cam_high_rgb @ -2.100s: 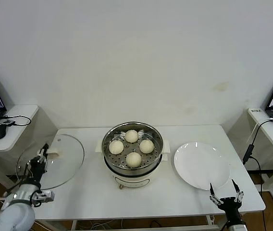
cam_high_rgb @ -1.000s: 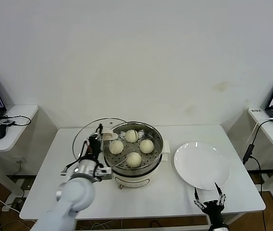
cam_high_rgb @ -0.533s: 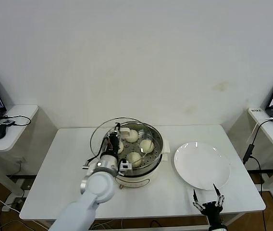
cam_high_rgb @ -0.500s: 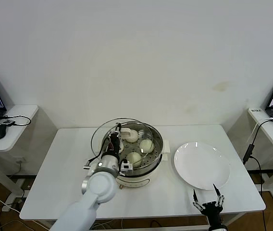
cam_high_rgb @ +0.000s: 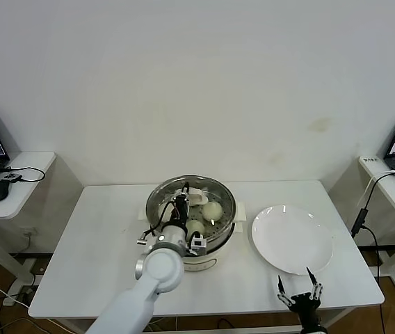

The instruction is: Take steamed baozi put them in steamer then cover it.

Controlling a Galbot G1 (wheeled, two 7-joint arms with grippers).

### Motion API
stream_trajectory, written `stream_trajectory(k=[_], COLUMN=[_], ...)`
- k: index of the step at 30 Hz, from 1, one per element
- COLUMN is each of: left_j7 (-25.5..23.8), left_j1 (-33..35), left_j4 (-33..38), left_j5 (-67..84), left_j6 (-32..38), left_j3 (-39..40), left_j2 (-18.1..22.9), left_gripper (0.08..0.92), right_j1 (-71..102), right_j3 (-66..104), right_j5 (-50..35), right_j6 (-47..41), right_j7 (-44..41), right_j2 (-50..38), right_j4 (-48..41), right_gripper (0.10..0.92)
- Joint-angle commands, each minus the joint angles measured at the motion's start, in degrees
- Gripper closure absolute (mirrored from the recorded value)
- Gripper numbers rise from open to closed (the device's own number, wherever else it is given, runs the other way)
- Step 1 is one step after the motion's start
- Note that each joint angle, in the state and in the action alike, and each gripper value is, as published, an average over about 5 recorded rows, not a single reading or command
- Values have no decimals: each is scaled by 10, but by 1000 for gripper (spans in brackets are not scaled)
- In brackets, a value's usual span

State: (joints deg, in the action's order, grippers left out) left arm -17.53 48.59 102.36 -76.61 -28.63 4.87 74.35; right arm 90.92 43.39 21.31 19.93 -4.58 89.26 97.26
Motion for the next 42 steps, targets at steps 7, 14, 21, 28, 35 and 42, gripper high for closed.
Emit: stream_trajectory(k=[7,14,21,28,35,42], left_j7=[3,10,14,31,132,229], left_j1=[-8,-4,15,98,261,434], left_j4=[-29,-26,14,109,244,248], left_j5=[-8,-3,3,25,188,600], left_j6=[4,7,6,9,54,308], left_j3=[8,3,-9,-39,-136,-344], left_j2=[12,16,10,-16,-65,-56], left_gripper=[863,863,809,598,398,213], right_j1=[1,0,1,3,8,15], right_j3=[1,-2,-4,-5,-2,-16], right_j5=[2,4,6,7,4,-38], right_j6=[2,2,2,2,7,23], right_j7=[0,-1,-1,-2,-3,-13], right_j2=[0,0,-1,-3,-7,-16], right_j4=[-3,-5,-6,-4,-1,11], right_gripper=[203,203,203,203,202,203])
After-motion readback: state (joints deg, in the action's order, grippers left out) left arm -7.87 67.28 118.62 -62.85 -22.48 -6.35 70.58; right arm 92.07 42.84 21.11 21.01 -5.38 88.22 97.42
